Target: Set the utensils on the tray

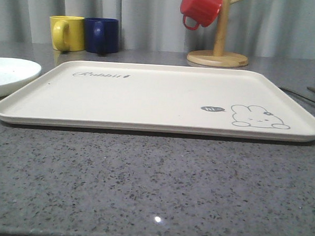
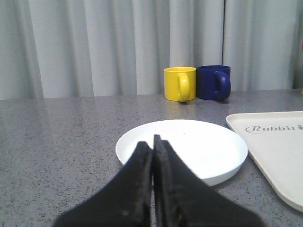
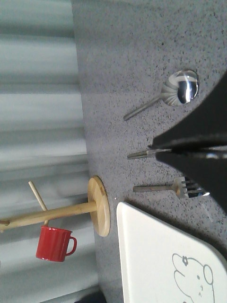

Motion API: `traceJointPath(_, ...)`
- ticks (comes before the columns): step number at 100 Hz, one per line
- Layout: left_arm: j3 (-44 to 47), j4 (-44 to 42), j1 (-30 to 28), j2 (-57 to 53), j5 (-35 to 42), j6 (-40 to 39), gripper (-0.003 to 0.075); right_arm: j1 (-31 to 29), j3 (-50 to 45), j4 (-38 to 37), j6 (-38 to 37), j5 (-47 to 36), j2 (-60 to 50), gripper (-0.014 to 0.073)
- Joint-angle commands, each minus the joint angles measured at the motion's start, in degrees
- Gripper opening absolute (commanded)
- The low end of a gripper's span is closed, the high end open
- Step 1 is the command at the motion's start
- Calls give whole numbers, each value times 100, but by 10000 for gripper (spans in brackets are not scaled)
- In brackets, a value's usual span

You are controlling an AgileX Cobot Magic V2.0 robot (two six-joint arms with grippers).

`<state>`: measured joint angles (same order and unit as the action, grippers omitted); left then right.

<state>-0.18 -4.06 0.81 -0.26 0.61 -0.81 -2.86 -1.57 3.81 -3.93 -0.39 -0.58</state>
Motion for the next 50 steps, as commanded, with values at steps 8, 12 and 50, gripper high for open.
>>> traceJointPath(8,234,20,-3,-192,426,-52,-17,-24,104,-60,44,-480,-127,-68)
traceJointPath(12,234,20,-3,-192,426,-52,-17,-24,104,-60,44,-480,-127,-68)
traceJointPath(50,-903,246,-3,219,-495,-52,-17,-24,104,-60,44,-480,-127,-68)
